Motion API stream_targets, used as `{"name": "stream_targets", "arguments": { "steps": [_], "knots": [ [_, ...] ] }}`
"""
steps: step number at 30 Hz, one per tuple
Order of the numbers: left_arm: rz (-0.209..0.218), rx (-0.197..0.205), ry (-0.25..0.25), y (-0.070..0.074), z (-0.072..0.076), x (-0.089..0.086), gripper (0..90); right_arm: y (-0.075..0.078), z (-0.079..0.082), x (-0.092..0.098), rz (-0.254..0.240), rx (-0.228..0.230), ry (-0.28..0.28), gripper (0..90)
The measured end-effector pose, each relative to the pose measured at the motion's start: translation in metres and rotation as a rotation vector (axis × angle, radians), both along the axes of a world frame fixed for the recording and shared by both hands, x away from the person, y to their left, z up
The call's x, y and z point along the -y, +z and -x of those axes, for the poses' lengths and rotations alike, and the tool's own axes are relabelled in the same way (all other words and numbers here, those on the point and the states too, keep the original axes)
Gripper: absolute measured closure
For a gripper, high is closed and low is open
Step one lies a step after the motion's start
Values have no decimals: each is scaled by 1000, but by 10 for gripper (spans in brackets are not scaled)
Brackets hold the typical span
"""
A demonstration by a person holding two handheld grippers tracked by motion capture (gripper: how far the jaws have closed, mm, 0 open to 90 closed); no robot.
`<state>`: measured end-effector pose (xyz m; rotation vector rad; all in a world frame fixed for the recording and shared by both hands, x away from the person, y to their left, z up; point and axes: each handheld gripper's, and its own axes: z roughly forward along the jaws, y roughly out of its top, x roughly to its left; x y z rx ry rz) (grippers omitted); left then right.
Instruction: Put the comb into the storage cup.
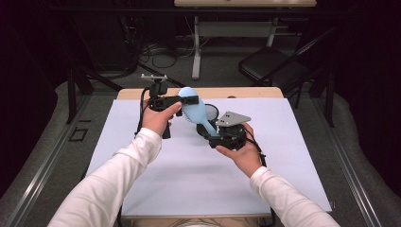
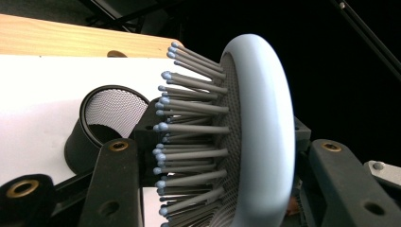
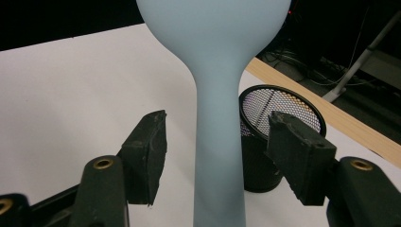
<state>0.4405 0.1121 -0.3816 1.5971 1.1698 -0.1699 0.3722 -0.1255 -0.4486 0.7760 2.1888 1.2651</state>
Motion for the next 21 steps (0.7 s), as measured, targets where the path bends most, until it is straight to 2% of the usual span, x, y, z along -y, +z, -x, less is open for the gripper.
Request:
{"name": "stream_targets", "arguments": {
  "steps": [6,12,17,19,21],
  "knots": [
    [-1,1,7,2,-1,-2,499,2,0,2,-23,-19,-9,353],
    [-11,7,13,6,-3,-2,499,3,0,4,-19,-35,-20,292],
    [-19,15,16,9,-4,-1,500,4,1,4,-17,-32,-29,231],
    [-21,18,21,11,-4,-1,499,4,2,3,-13,-26,-35,168],
    [-22,21,24,12,-5,-1,499,4,3,2,-5,-28,-35,148]
  ]
}}
